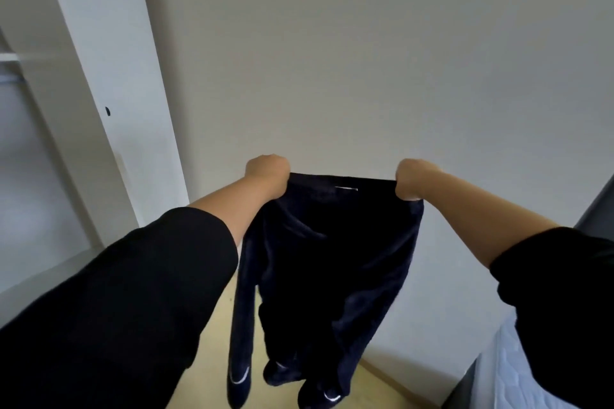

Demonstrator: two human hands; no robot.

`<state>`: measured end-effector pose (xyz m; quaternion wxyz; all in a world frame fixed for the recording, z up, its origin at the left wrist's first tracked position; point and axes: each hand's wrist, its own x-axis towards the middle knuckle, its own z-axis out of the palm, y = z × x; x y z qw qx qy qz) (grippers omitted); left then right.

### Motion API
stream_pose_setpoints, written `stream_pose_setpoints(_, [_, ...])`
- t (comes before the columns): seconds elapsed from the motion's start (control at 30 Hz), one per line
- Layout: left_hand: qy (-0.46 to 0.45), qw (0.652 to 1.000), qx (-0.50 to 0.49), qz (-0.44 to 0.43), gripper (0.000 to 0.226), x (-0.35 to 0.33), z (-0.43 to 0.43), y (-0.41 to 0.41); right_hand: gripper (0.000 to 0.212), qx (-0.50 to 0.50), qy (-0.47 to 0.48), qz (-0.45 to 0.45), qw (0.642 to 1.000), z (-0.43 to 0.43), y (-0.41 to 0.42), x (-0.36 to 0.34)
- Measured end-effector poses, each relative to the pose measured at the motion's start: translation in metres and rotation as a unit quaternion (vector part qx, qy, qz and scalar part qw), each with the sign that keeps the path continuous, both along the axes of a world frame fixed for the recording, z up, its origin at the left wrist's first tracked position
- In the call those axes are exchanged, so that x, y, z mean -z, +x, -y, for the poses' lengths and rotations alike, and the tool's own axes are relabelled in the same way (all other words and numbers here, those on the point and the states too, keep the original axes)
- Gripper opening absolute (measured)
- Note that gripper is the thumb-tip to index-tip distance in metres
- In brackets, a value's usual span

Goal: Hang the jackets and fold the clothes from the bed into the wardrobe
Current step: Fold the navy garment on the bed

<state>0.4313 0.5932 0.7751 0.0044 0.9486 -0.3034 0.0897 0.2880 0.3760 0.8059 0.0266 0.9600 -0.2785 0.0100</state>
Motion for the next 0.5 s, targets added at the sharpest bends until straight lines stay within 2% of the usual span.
stream_pose_setpoints(0.07, [-0.005, 0.999, -0.035, -0.003, 0.023, 0.002, -0.008, 0.005, 0.009, 0.021, 0.006, 0.03, 0.999, 0.007, -0.001, 0.016])
stream_pose_setpoints(0.17, [-0.087, 0.993, -0.08, 0.0, 0.017, 0.0, -0.02, 0.018, 0.011, 0.021, -0.015, 0.163, 0.986, 0.01, 0.002, 0.027])
stream_pose_setpoints(0.2, [-0.106, 0.989, -0.095, -0.022, 0.015, 0.0, -0.026, 0.021, 0.01, 0.023, -0.002, 0.16, 0.987, 0.011, 0.003, 0.028])
stream_pose_setpoints(0.3, [-0.056, 0.981, -0.114, -0.15, 0.014, 0.007, -0.04, 0.028, 0.006, 0.053, 0.061, 0.036, 0.996, 0.014, 0.001, 0.038])
stream_pose_setpoints(0.33, [-0.05, 0.978, -0.125, -0.157, 0.014, 0.01, -0.043, 0.03, 0.006, 0.056, 0.057, 0.044, 0.996, 0.015, 0.0, 0.043])
stream_pose_setpoints(0.43, [-0.094, 0.977, -0.155, -0.115, 0.011, 0.011, -0.048, 0.033, 0.012, 0.052, 0.022, 0.162, 0.985, 0.018, 0.004, 0.05])
stream_pose_setpoints(0.5, [-0.112, 0.958, -0.171, -0.201, 0.012, 0.009, -0.049, 0.03, 0.013, 0.058, 0.048, 0.146, 0.986, 0.018, 0.009, 0.049])
